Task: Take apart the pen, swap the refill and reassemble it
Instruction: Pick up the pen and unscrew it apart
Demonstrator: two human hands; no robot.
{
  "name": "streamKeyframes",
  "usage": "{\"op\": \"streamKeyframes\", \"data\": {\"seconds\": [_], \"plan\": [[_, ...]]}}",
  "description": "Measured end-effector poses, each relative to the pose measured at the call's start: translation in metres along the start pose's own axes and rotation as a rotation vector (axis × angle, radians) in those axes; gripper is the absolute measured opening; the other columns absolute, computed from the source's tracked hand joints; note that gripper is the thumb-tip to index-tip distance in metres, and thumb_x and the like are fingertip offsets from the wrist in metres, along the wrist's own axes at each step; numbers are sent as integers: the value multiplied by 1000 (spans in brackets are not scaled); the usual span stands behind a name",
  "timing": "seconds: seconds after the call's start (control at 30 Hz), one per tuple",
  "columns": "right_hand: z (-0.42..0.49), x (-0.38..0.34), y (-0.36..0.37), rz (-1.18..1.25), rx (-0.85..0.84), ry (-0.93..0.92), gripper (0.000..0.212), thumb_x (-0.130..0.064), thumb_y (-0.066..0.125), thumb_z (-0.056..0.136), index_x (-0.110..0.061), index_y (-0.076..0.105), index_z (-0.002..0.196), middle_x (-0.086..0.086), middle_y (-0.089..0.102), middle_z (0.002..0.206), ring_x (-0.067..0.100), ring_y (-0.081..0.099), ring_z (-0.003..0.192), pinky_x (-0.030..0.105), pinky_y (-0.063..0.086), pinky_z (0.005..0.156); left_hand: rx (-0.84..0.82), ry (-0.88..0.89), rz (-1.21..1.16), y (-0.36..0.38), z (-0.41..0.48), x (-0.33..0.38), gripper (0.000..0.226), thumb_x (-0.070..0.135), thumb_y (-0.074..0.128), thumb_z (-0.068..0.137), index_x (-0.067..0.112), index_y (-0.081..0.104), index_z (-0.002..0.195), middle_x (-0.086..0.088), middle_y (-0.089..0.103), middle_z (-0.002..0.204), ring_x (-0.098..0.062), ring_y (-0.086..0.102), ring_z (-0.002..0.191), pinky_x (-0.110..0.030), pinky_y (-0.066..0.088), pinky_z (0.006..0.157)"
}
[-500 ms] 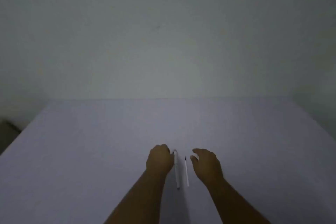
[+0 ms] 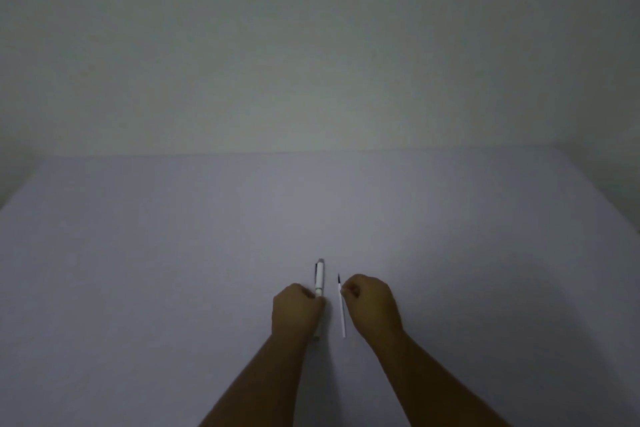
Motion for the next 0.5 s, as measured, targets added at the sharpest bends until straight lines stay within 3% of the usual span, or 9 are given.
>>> {"op": "streamKeyframes", "data": {"seconds": [0.17, 0.27, 0.43, 0.5], "plan": [[10, -24, 2, 242, -71, 190, 25, -35, 61, 85, -11, 69, 90, 4, 70, 87, 20, 62, 84, 27, 43, 72, -8, 73, -100, -4, -9, 3, 8, 28, 68, 78, 24, 62, 74, 16, 58, 67, 3, 49, 55, -7, 36, 41], [17, -33, 1, 325, -86, 232, 28, -37, 63, 84, -11, 65, 73, -1, 58, 62, 20, 57, 73, 31, 42, 69, -54, 130, -134, -2, -14, 6, 25, 25, 70, 77, 31, 52, 60, 16, 56, 61, 2, 51, 54, -6, 40, 43], [25, -29, -13, 548, 75, 361, 33, -34, 58, 88, -14, 62, 61, 8, 61, 67, 27, 58, 73, 45, 51, 83, -108, 189, -95, -8, -12, 7, 27, 23, 71, 73, 31, 53, 54, 15, 55, 55, 5, 50, 50, 2, 38, 47], [30, -21, -23, 523, 74, 331, 32, -33, 58, 88, -14, 63, 63, 12, 65, 75, 27, 57, 74, 47, 50, 86, -90, 174, -97, -9, -8, 1, 25, 23, 72, 72, 30, 55, 55, 16, 55, 56, 3, 52, 54, 1, 38, 46]]}}
Point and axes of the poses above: each hand's wrist, its own z-axis towards the middle knuckle, its own y-axis out of the palm, x = y × z, the point moved 1 cm from there along z, towards the middle knuckle
